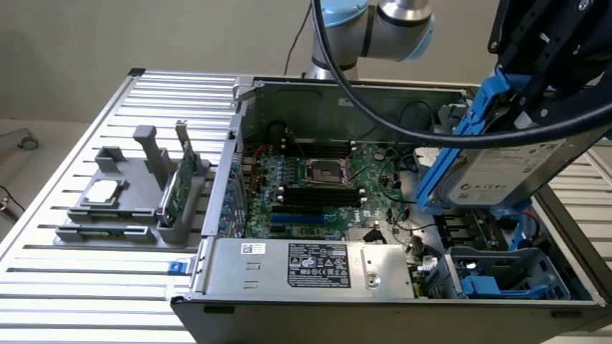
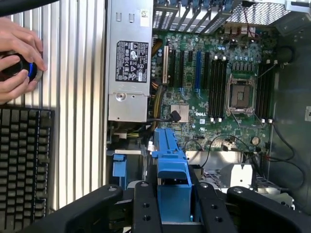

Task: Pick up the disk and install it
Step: 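Pick up the disk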

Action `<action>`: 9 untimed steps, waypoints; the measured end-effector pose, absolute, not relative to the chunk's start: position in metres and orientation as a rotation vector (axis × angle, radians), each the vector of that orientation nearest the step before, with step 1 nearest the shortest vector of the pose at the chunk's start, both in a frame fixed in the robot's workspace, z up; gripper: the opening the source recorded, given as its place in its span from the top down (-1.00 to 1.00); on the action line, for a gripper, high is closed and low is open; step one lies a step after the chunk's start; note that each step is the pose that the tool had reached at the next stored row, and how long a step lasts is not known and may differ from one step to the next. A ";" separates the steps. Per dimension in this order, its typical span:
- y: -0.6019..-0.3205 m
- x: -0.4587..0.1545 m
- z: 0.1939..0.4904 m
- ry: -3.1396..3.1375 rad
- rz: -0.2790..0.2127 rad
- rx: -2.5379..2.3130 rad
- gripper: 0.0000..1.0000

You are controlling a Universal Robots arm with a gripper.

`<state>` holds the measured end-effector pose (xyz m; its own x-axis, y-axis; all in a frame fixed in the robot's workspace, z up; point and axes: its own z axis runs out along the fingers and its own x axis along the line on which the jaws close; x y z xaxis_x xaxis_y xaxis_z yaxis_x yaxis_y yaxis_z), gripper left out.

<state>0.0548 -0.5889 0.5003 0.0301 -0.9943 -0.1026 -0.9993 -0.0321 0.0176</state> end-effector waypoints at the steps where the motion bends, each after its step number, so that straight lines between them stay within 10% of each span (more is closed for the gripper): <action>1: -0.591 0.055 0.500 2.143 0.133 -2.211 0.36; 9: -0.611 0.058 0.498 2.138 0.142 -2.206 0.36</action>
